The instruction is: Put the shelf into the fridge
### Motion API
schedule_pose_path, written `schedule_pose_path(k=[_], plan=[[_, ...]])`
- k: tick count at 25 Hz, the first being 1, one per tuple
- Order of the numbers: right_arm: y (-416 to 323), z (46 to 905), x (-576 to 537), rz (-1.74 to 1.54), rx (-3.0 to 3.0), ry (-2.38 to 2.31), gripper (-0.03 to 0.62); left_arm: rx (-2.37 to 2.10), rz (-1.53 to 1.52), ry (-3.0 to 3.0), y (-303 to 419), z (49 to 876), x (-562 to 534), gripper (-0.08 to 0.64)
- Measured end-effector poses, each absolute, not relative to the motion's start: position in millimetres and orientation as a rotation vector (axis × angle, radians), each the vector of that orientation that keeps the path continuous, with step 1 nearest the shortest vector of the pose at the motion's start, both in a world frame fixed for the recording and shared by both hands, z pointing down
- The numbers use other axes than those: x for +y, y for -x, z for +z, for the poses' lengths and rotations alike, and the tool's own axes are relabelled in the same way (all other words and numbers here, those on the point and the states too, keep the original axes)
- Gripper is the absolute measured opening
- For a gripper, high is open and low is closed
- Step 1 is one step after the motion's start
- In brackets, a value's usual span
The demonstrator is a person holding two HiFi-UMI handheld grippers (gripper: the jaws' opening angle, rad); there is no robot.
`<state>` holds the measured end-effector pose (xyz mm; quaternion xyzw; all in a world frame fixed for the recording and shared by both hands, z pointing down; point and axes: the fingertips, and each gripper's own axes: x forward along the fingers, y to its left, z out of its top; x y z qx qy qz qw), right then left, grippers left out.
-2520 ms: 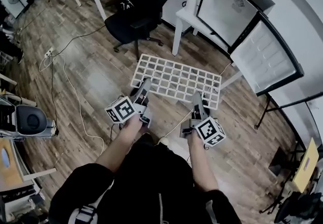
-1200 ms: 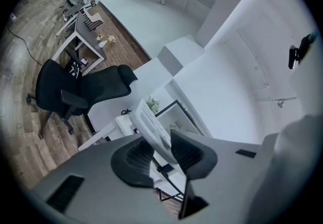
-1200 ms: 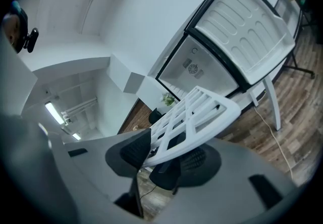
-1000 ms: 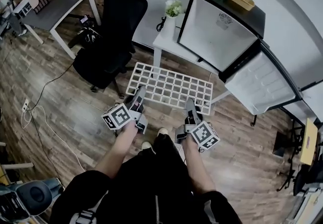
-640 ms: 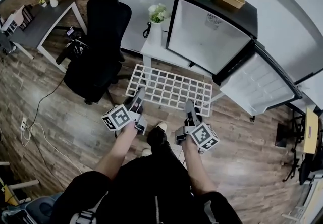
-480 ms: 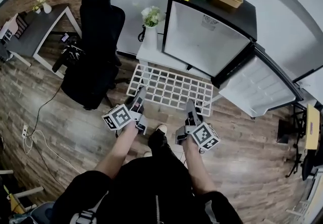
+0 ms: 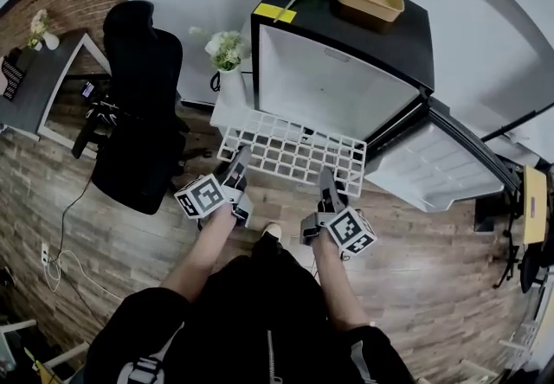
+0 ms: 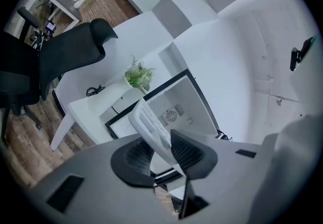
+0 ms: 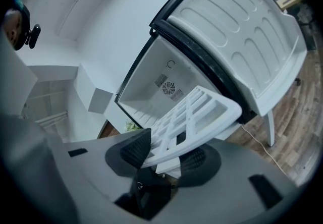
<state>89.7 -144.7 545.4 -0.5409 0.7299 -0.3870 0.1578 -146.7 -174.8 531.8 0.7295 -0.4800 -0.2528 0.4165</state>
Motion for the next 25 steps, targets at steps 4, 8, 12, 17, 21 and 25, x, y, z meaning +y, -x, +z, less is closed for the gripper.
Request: schedule_pose_path(k=[4,8,12,17,21,25], plan=[[-100,550,-165,-1.119,2.049,1.567,0.155,-1.171,-0.611,-1.847,135,533,-203,0.104],[-104,556,-174,-1.13,2.01,1.592,0.155,-1.14,-0.582,-1.846,128,539,-220,0.104],[-109,552,-182,-1.105,1.971,1.636,0.153,-1.1,-0.55,-1.869,123,541,-236,0.104],[-106,558,-188,-1.105,1.954,1.669,0.155,-1.07,-0.521,-1.864,125,549,-247,0.104],[-112,562,-197,-1.105,1.96,1.671,0.155,-1.055,-0.511,-1.864,119,554,-254,0.104],[-116,566,-207,-1.126,1.976,1.652,0.153,-1.053,-0.505,-1.863,115,558,-260,0.104]])
